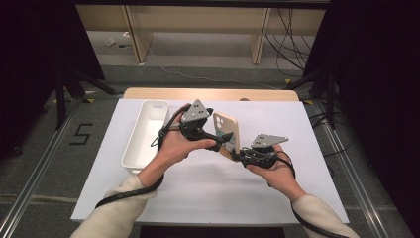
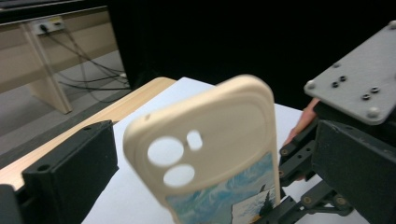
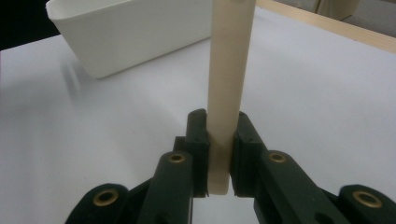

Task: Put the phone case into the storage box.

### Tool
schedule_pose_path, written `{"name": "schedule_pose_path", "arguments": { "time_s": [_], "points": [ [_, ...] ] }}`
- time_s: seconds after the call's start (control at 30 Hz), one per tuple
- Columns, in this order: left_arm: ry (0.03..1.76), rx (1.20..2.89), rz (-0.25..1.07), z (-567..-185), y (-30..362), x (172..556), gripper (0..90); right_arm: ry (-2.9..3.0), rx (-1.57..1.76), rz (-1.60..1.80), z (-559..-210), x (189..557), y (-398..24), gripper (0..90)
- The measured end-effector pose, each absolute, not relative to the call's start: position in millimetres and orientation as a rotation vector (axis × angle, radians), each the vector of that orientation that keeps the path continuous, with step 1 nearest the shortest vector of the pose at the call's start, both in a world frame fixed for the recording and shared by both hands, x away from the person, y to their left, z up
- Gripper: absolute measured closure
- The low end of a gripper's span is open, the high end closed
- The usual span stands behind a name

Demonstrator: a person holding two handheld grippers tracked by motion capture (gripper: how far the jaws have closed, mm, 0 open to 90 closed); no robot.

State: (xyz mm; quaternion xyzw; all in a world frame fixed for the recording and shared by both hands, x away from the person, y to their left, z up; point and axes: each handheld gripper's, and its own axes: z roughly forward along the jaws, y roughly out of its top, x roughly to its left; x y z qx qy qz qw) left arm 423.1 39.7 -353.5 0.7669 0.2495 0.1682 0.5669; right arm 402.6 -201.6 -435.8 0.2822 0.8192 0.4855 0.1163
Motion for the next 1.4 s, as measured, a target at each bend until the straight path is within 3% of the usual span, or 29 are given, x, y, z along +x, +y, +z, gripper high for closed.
{"name": "schedule_pose_path", "arguments": {
  "time_s": [1.17, 1.4],
  "points": [
    [0.718, 1.737, 0.428, -361.2, 23.9, 431.9, 0.0, 2.320, 0.879, 1.426, -436.9, 398.9, -183.4, 80.5],
    [0.734, 1.713, 0.432, -361.2, 23.8, 430.9, 5.0, 2.315, 0.883, 1.423, -437.3, 399.0, -183.4, 80.5]
  ]
}}
